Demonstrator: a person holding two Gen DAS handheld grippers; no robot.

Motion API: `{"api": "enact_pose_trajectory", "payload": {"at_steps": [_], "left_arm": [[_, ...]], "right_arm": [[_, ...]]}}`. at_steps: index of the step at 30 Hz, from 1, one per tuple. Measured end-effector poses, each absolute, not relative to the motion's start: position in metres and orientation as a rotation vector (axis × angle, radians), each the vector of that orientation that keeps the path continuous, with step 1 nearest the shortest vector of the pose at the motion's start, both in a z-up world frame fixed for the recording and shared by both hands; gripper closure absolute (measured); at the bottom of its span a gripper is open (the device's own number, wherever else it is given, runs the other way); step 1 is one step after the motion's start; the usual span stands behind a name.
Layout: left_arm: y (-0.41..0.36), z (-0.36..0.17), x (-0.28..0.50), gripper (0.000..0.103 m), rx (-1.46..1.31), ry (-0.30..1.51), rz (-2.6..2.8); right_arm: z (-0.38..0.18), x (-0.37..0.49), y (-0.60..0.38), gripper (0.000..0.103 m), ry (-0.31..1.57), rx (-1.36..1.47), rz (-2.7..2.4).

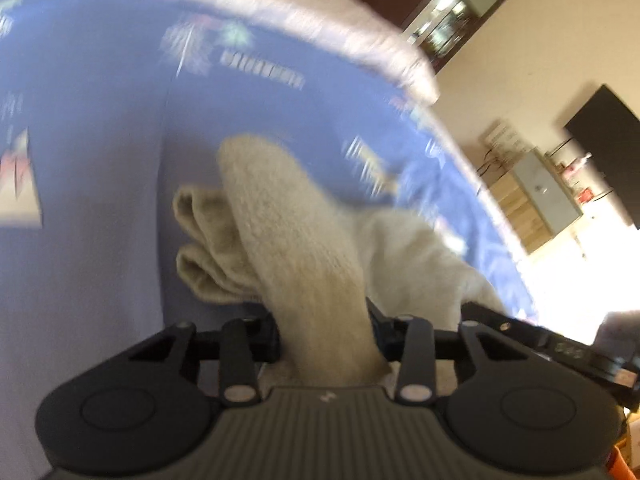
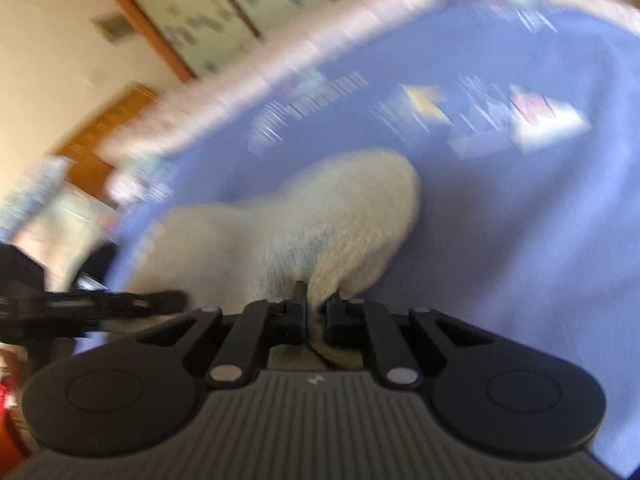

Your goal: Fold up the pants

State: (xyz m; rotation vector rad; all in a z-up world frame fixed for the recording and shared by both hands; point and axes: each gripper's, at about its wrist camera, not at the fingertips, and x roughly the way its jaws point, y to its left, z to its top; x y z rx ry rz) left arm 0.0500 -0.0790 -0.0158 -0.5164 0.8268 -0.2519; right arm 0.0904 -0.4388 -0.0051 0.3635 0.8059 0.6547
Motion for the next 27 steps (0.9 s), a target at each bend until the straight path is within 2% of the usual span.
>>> {"api": "enact_pose_trajectory", "payload": {"at_steps": [9,14,16,17,19,20,21,23,24,27], "left_arm": [[-0.053,0.092,0.111,0.069,-0.379,0.583,-0.176],[-0.04,0.091,0.145,0.068,-0.278,0.522,-0.063],[-0.04,0.059,0.167,0.058,-0.237,0.559,0.019],[-0.042,0.035,0.181,0.045,-0.222,0.617,0.067],[-0.045,-0.014,0.209,0.048,-0.193,0.788,0.137],[-0.047,-0.04,0.219,0.042,-0.164,0.891,0.204],[-0.049,-0.051,0.219,0.036,-0.15,0.904,0.233],[-0.049,-0.048,0.206,0.035,-0.196,0.852,0.226],[-0.049,-0.044,0.202,0.035,-0.21,0.853,0.223],[-0.05,-0.027,0.181,0.035,-0.229,0.842,0.24]], "right_arm": [[0.098,0.158,-0.38,0.093,0.436,0.244,0.748],[0.092,0.207,-0.348,0.093,0.352,0.245,0.736],[0.068,0.224,-0.332,0.093,0.373,0.22,0.705],[0.048,0.236,-0.322,0.088,0.42,0.209,0.673],[-0.001,0.264,-0.3,0.073,0.596,0.153,0.575],[-0.028,0.277,-0.29,0.07,0.713,0.107,0.522],[-0.048,0.283,-0.287,0.07,0.801,0.085,0.48],[-0.058,0.277,-0.299,0.068,0.807,0.158,0.473],[-0.055,0.271,-0.307,0.06,0.793,0.186,0.469],[-0.039,0.25,-0.325,0.058,0.769,0.231,0.459]]}}
